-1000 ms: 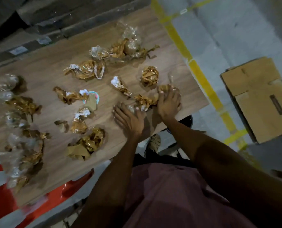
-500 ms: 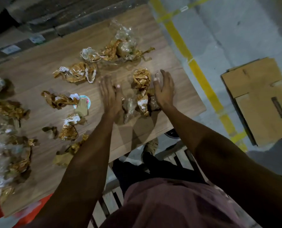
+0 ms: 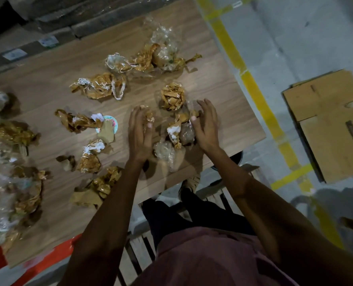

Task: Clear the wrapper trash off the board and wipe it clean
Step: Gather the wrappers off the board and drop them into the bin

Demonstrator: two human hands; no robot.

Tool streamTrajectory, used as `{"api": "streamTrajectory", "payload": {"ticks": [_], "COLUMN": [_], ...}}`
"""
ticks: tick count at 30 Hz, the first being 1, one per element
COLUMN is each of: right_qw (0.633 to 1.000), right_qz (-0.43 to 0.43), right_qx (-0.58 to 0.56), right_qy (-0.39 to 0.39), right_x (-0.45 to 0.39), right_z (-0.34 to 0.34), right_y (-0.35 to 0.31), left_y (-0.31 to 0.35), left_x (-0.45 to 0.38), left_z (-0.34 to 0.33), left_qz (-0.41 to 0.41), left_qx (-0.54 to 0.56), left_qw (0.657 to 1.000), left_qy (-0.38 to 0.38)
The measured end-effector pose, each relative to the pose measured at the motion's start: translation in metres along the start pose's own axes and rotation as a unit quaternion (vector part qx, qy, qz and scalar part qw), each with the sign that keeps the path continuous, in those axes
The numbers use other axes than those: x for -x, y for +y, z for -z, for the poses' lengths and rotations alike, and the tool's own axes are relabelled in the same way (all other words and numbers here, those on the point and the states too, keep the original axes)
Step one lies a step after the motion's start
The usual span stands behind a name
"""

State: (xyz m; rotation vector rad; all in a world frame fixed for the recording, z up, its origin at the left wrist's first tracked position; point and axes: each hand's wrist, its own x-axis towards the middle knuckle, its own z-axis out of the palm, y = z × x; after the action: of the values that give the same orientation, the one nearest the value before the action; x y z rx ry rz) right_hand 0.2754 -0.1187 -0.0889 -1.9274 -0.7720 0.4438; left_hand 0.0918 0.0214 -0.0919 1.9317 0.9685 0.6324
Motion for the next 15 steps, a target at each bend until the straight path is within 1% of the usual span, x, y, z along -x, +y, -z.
{"api": "streamTrajectory", "payload": {"ticks": [3, 5, 7, 9, 12, 15], "right_qw": [0.999, 0.997, 0.989, 0.986, 0.993, 0.999], "right_qz": [0.019, 0.038, 0.047, 0.044, 0.03, 0.009], "right_qx": [0.011, 0.05, 0.102, 0.121, 0.087, 0.026], "right_qy": [-0.028, -0.052, -0.093, -0.105, -0.076, -0.038], "right_x": [-0.003, -0.014, -0.024, -0.03, -0.029, -0.025], "right_z": [-0.015, -0.029, -0.04, -0.05, -0.062, -0.072], "right_y": [0.003, -0.001, -0.006, -0.01, -0.019, -0.023], "left_y": [0.005, 0.01, 0.011, 0.01, 0.005, 0.004], "left_x": [0.015, 0.01, -0.001, -0.01, -0.017, -0.017], "left_z": [-0.016, -0.028, -0.035, -0.042, -0.049, -0.051], "left_qz": [0.012, 0.028, 0.023, 0.005, 0.001, 0.021], "left_qx": [-0.002, -0.016, -0.049, -0.063, -0.016, 0.097], "left_qw": [1.0, 0.999, 0.999, 0.998, 1.0, 0.995], "left_qy": [-0.001, -0.003, -0.007, -0.023, -0.012, 0.034]}}
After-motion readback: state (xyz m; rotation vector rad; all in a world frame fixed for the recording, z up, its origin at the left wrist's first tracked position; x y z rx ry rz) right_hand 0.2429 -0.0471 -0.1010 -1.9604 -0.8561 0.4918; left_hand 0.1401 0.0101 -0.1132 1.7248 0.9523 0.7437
